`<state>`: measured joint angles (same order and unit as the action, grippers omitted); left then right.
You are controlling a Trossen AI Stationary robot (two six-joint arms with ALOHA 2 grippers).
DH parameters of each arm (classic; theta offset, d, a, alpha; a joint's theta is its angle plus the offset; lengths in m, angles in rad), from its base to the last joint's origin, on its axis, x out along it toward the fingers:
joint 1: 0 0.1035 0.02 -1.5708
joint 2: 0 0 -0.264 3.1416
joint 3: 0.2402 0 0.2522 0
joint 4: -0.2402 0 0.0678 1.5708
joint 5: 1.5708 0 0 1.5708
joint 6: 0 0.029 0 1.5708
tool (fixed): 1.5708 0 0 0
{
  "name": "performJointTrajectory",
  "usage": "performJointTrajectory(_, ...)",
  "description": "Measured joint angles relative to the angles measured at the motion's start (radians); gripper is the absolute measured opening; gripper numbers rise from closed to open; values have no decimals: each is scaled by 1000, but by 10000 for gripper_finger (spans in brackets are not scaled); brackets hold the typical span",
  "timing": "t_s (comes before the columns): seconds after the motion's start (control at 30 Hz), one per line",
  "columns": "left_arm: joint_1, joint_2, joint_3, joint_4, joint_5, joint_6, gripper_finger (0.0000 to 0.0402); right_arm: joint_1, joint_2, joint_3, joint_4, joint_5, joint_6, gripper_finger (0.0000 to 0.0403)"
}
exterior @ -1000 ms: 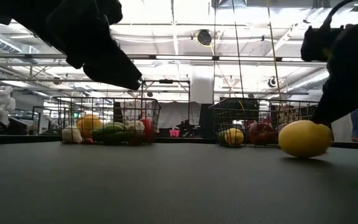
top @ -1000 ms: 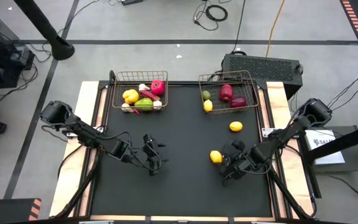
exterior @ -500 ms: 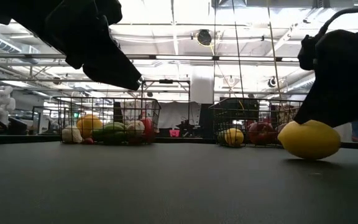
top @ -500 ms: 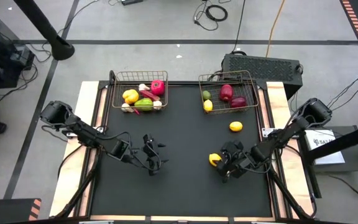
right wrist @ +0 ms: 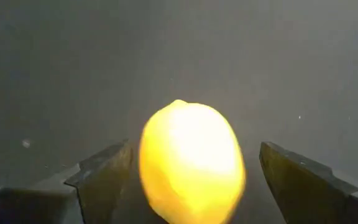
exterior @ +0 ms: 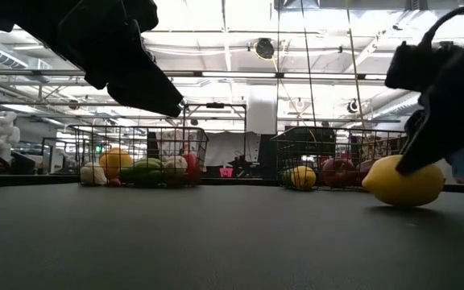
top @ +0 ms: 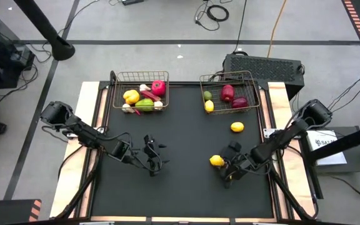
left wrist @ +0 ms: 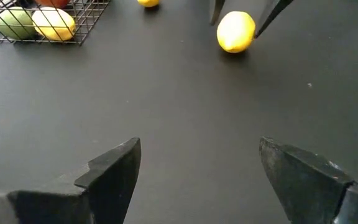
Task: Sort produce into baskets
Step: Put the bottom yellow lemon into the right wire basket
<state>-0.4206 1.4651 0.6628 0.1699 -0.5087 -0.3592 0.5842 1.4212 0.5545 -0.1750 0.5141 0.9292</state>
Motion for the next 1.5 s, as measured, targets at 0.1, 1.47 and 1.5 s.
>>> performJointTrajectory(0.1,0,0,0,0,0,0,334,-1,59,0,20,-14,-61,341)
performJointTrajectory(1.47,-5,0,0,0,8,-2,334,-394,115,831,-891,639,-906,237)
performJointTrajectory(1.5,-7,0,0,1,8,-2,334,-446,99,845,-898,648,-914,238)
